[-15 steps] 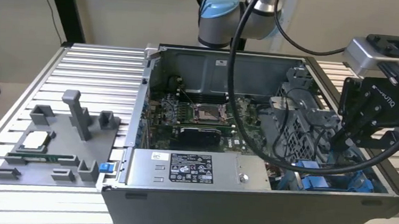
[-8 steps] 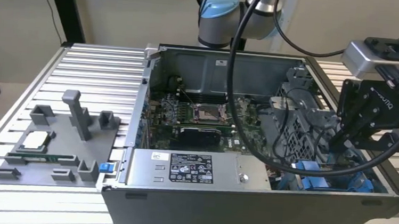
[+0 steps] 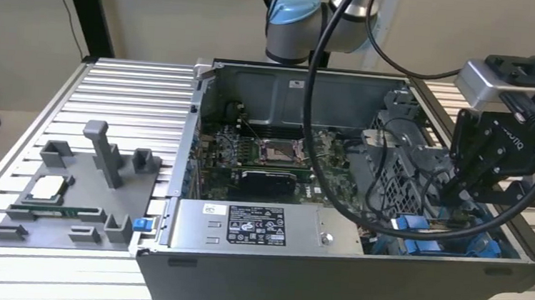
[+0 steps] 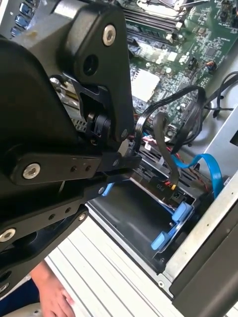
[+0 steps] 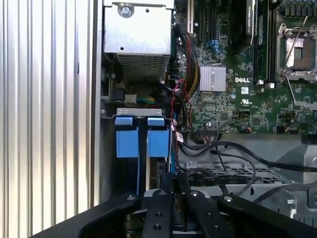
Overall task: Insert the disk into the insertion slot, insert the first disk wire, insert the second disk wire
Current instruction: 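Insert the second disk wire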
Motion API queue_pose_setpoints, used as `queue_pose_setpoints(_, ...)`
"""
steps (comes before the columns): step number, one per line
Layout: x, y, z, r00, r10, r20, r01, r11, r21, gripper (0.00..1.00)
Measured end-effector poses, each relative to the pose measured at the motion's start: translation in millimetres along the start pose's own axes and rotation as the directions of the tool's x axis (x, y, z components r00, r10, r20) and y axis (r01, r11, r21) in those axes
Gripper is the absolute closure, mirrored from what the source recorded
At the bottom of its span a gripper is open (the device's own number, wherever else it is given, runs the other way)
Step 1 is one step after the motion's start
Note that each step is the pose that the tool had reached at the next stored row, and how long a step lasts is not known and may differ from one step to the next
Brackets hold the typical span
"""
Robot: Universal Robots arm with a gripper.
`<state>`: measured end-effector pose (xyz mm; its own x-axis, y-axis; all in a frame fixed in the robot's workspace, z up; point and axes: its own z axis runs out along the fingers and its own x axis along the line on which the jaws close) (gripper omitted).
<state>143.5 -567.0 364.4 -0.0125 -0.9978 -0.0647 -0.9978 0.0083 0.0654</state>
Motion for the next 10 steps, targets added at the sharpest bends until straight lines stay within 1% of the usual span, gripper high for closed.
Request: queue_pose_setpoints(10,0.3,-0.3,4.7,1.0,0.0,0.0001,0.0,1.0,0.0,1.0)
